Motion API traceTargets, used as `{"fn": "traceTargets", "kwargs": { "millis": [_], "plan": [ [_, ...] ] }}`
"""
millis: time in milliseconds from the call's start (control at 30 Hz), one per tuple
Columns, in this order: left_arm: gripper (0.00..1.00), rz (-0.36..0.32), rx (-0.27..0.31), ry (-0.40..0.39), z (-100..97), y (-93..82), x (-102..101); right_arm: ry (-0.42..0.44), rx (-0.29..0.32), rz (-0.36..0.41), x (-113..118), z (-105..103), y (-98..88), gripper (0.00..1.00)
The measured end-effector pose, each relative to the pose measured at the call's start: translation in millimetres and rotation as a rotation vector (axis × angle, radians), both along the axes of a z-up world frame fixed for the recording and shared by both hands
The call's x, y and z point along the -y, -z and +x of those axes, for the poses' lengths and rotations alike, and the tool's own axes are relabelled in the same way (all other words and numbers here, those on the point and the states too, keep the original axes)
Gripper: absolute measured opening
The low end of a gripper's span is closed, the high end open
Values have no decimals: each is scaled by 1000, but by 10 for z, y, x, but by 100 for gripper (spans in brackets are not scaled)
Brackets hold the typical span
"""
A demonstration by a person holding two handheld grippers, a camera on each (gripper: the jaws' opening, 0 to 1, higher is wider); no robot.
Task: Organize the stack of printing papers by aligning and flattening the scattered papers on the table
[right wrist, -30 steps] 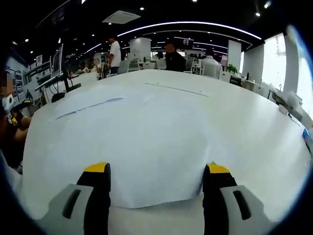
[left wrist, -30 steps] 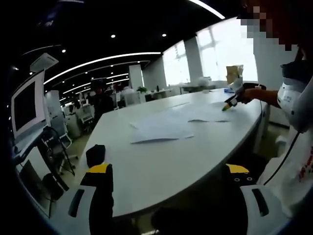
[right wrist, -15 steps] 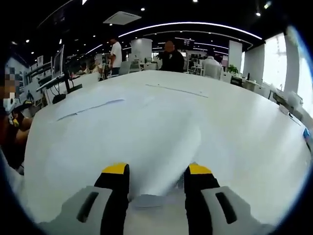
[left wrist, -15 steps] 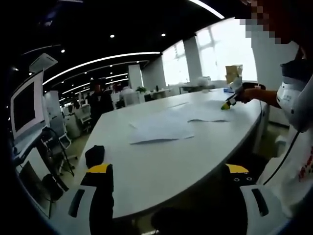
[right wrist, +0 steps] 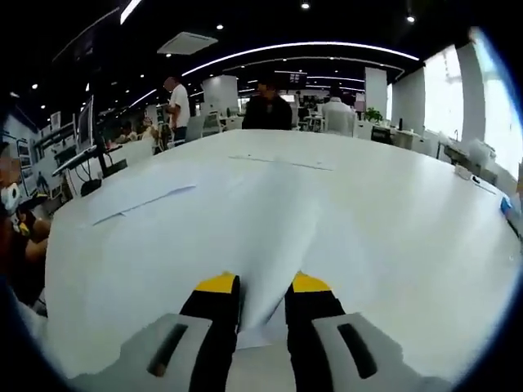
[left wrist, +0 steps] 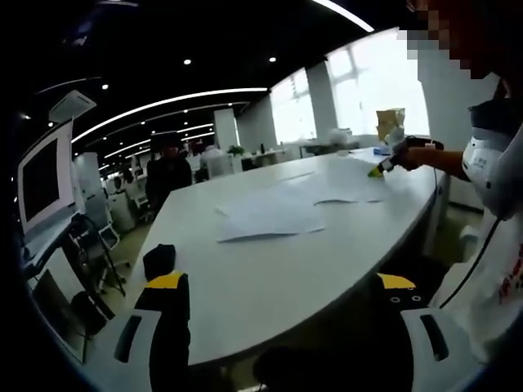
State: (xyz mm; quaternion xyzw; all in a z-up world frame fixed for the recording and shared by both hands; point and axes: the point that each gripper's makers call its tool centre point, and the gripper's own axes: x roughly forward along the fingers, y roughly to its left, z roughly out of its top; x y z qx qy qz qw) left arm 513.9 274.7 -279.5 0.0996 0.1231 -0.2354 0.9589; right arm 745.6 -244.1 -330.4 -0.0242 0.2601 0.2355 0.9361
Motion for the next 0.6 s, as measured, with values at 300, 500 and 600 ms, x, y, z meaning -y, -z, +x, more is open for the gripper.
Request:
{"fn": "traceTargets", "kwargs": {
  "millis": [300,500,600],
  "plan": [
    [94,2,4,3,-2,-14,1,5,18,90,-74,-5,-91,27],
    [94,0,2,3,4,-7,-3,-22,0,134,-190,-19,-85,29],
    [94,1,3,2,1,-9,-10,-30,-7,135,-203,-13,-74,25]
  ]
}}
